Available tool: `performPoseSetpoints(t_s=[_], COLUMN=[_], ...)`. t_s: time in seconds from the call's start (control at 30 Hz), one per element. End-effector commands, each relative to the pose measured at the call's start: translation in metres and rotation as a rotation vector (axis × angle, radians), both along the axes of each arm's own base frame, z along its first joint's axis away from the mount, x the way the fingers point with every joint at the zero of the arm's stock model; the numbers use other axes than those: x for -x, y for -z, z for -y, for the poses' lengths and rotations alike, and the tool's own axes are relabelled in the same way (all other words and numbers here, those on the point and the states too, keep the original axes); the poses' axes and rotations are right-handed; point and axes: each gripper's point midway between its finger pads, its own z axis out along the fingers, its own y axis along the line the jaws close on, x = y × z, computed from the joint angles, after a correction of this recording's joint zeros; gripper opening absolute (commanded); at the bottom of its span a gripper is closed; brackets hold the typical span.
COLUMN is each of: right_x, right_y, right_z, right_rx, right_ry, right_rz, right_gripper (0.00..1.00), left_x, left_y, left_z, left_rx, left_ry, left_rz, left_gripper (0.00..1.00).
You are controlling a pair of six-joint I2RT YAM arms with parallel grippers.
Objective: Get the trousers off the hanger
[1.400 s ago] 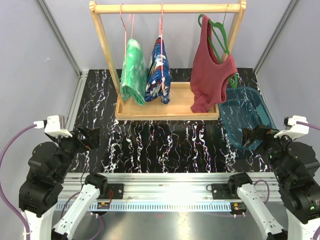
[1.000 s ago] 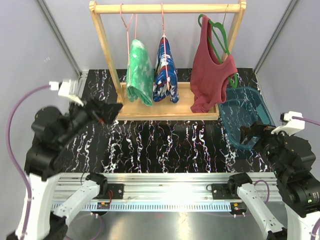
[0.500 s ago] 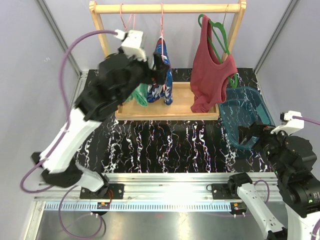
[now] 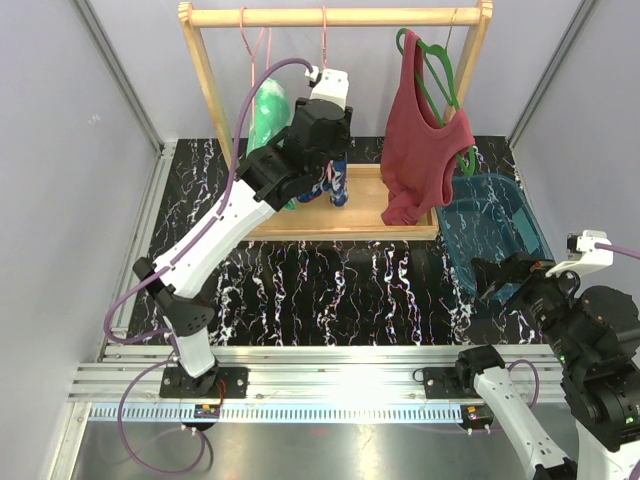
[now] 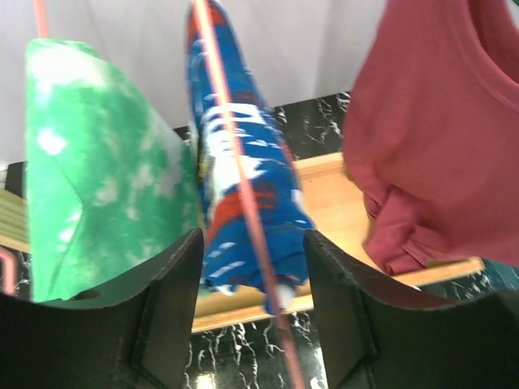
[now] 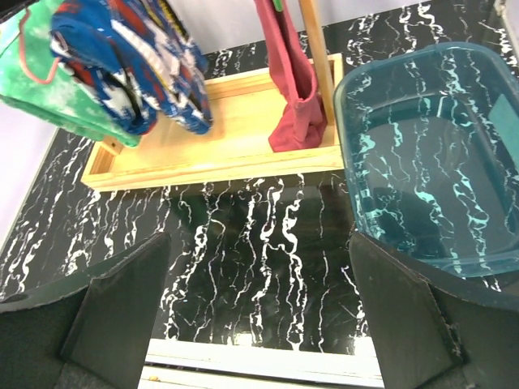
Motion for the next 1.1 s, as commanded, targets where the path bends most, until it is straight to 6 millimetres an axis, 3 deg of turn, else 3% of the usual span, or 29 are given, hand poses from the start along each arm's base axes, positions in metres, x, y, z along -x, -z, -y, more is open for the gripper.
performPoseSetpoints(t_s=[0.0,0.1,0.17,0.2,0.23,0.4,0.47,0.6,0.83,1.07], right_x=[0.001,-0.001,-0.002,-0.002,-0.002,-0.002,-0.003,-0.003,-0.006,-0.013], right_y=[-0.016,-0.016,-0.017,-0.017,-0.018,-0.017,-0.018,-0.020,-0.032,-0.051], right_z=[-0.008,-0.010,-0.011,-0.011,-0.012,-0.013,-0.013,-0.013,-0.026,-0.019], right_rx=[-0.036,-0.045,-0.046,-0.046,-0.050,-0.051,-0.050,-0.051,-0.057,-0.001], right_ry=[-0.042,-0.045,-0.051,-0.051,-0.055,-0.058,-0.059,-0.059,-0.134,-0.106], right_rz=[0.052,0.050,0.053,0.051,0.054,0.055,0.055,0.064,0.128,0.182], right_gripper=[0.99,0.99,0.99,0.99,0.99,0.99,0.99,0.99,0.99,0.99], left_x=[-0.011,-0.017,-0.023,-0.025,-0.026,-0.036,-0.038,-0.033,-0.010,0.001], left_y=[-0.018,-0.011,-0.005,-0.003,-0.001,0.002,0.000,-0.021,-0.097,-0.142], left_z=[-0.015,-0.014,-0.010,-0.010,-0.009,-0.009,-0.012,-0.012,-0.016,-0.021], left_rx=[0.035,0.041,0.050,0.056,0.058,0.084,0.089,0.125,0.276,0.365], left_ry=[-0.056,-0.054,-0.033,-0.031,-0.025,-0.006,-0.010,0.004,0.083,0.109], left_rz=[0.055,0.036,0.025,0.018,0.012,-0.006,-0.005,0.022,0.156,0.254], left_gripper=[0.47,0.29,0.34,0.47,0.46,0.26,0.03,0.00,0.00,0.00])
